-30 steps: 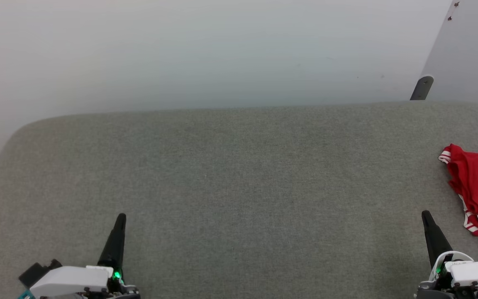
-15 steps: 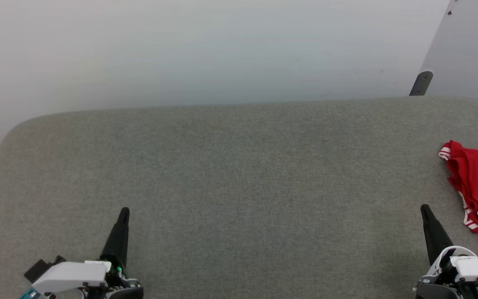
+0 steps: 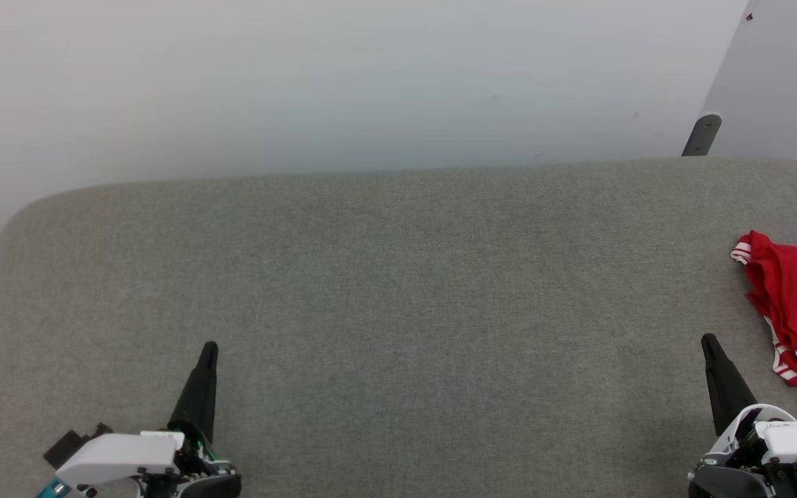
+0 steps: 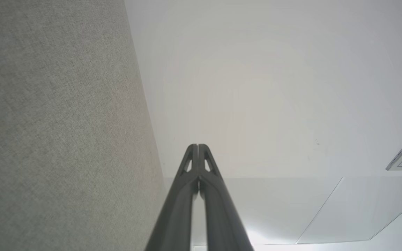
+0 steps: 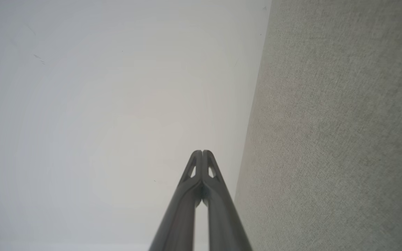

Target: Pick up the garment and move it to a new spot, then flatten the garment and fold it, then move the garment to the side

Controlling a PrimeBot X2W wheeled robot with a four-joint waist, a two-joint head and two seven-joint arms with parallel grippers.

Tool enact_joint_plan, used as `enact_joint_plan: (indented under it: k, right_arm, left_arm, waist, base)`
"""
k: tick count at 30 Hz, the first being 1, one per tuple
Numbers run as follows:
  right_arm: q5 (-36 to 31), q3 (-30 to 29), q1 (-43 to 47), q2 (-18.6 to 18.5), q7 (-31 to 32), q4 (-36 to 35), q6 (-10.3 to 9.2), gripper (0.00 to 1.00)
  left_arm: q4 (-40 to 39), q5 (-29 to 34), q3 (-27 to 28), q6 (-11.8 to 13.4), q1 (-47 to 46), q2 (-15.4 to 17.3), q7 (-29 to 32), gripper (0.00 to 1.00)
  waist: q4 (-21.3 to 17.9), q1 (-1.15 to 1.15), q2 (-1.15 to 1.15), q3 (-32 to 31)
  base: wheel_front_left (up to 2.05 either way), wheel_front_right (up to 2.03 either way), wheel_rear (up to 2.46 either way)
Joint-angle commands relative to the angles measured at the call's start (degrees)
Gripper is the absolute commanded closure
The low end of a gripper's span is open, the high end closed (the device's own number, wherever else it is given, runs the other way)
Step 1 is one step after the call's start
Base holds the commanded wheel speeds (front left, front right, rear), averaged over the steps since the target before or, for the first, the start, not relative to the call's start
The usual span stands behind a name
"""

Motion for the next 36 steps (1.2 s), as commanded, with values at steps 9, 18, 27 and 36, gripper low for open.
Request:
enact_joint_plan:
  k: [9, 18, 27, 36]
  right_arm:
    - [0.24, 0.0, -0.19, 0.22, 0.13, -0.11, 0.02, 1.0]
    - [0.24, 0.0, -0.19, 0.22, 0.13, -0.11, 0.02, 1.0]
    - [0.24, 0.0, -0.19, 0.22, 0.13, -0.11, 0.02, 1.0]
    - [0.25, 0.0, -0.19, 0.22, 0.12, -0.11, 0.02, 1.0]
  left_arm:
    - [0.05, -0.17, 0.15, -0.32, -0.58, -0.02, 0.19, 1.0]
    - [0.05, -0.17, 0.14, -0.32, -0.58, -0.02, 0.19, 1.0]
    - [0.04, -0.18, 0.14, -0.32, -0.58, -0.02, 0.18, 1.0]
    - [0.04, -0.18, 0.13, -0.32, -0.57, -0.02, 0.18, 1.0]
  waist:
    - [0.0, 0.0, 0.0, 0.0]
    - [0.0, 0.0, 0.0, 0.0]
    - [0.0, 0.0, 0.0, 0.0]
    - [0.0, 0.0, 0.0, 0.0]
  base:
    - [0.0, 0.0, 0.0]
    - [0.0, 0.0, 0.0]
    - [0.0, 0.0, 0.0]
    - [0.0, 0.0, 0.0]
